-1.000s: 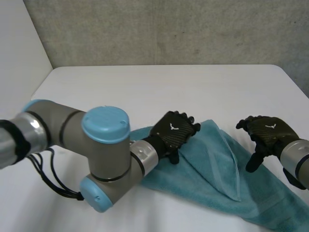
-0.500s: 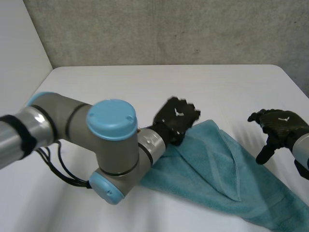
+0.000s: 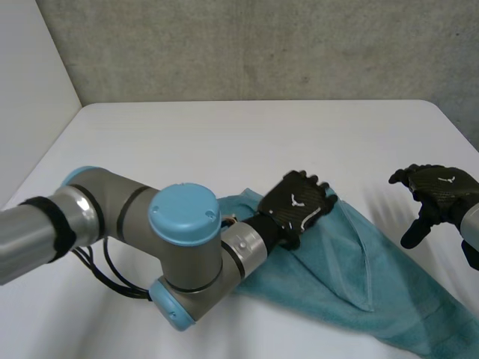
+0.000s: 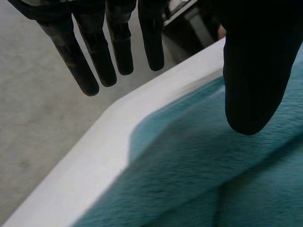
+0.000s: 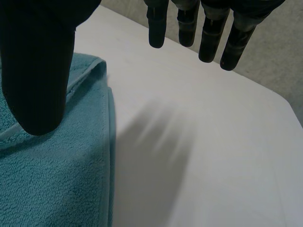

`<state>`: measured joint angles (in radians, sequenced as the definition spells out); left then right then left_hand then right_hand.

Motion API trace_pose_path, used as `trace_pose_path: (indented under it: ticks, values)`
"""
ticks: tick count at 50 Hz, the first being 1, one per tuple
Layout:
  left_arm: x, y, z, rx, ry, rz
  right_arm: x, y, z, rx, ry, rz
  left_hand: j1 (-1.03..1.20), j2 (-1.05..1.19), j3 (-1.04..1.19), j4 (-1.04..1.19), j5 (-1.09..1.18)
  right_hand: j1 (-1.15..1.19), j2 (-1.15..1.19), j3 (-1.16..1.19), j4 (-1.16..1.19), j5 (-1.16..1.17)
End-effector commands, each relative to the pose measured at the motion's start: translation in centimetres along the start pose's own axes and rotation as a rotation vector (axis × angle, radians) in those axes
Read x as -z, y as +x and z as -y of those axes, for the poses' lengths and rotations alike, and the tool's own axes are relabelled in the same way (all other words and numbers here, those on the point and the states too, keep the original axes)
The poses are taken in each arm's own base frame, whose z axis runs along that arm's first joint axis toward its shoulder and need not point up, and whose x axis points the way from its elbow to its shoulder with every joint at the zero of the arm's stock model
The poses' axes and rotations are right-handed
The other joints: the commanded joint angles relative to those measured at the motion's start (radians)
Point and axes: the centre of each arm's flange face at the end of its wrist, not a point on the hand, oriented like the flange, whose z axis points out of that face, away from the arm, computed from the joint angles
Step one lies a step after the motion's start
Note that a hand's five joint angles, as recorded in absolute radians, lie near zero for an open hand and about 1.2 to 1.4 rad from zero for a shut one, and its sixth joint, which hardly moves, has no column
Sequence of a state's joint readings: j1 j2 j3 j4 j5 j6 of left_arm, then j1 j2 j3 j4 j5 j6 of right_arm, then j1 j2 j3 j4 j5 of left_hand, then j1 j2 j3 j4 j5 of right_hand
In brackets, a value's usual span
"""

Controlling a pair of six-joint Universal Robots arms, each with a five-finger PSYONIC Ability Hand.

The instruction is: Fold the laundry

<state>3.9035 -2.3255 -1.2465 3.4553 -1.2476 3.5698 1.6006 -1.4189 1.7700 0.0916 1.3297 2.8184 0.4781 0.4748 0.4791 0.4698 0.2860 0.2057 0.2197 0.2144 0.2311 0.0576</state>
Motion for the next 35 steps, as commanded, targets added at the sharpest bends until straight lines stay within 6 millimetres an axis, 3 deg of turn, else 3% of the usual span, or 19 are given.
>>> trace_pose_path:
  ticks: [1, 13, 16, 21, 30, 35]
  values:
    - [-0.4, 0.7, -0.6, 0.011, -0.018, -0.052, 0.0, -0.1, -0.3, 0.003, -0.008, 0.003, 0.088, 0.091, 0.087, 0.096, 0.105, -0.009, -0.023, -0.018, -0.035, -0.036]
    - [-0.6, 1.1, -1.7, -0.003, -0.057, -0.071, -0.1, -0.2, -0.5, 0.003, -0.013, 0.018, 0.158, 0.161, 0.157, 0.166, 0.176, -0.006, -0.02, -0.015, -0.032, -0.033]
    - [-0.5, 1.3, -2.0, -0.011, -0.073, -0.078, -0.1, -0.3, -0.6, 0.004, -0.016, 0.019, 0.31, 0.314, 0.31, 0.319, 0.328, -0.006, -0.02, -0.015, -0.032, -0.033]
    - [-0.5, 1.3, -2.1, -0.025, -0.079, -0.082, -0.1, -0.3, -0.6, 0.005, -0.016, 0.019, 0.369, 0.373, 0.368, 0.378, 0.387, 0.0, -0.014, -0.009, -0.026, -0.027]
    - [-0.3, 0.0, 0.0, -0.052, -0.054, -0.023, -0.1, -0.3, -0.6, 0.005, -0.016, 0.019, 0.918, 0.921, 0.917, 0.926, 0.935, 0.0, -0.014, -0.009, -0.026, -0.027]
    - [-0.1, -1.0, 1.0, -0.064, -0.056, 0.049, -0.1, -0.3, -0.5, 0.003, -0.015, 0.019, 0.918, 0.921, 0.917, 0.926, 0.936, 0.0, -0.014, -0.009, -0.026, -0.027]
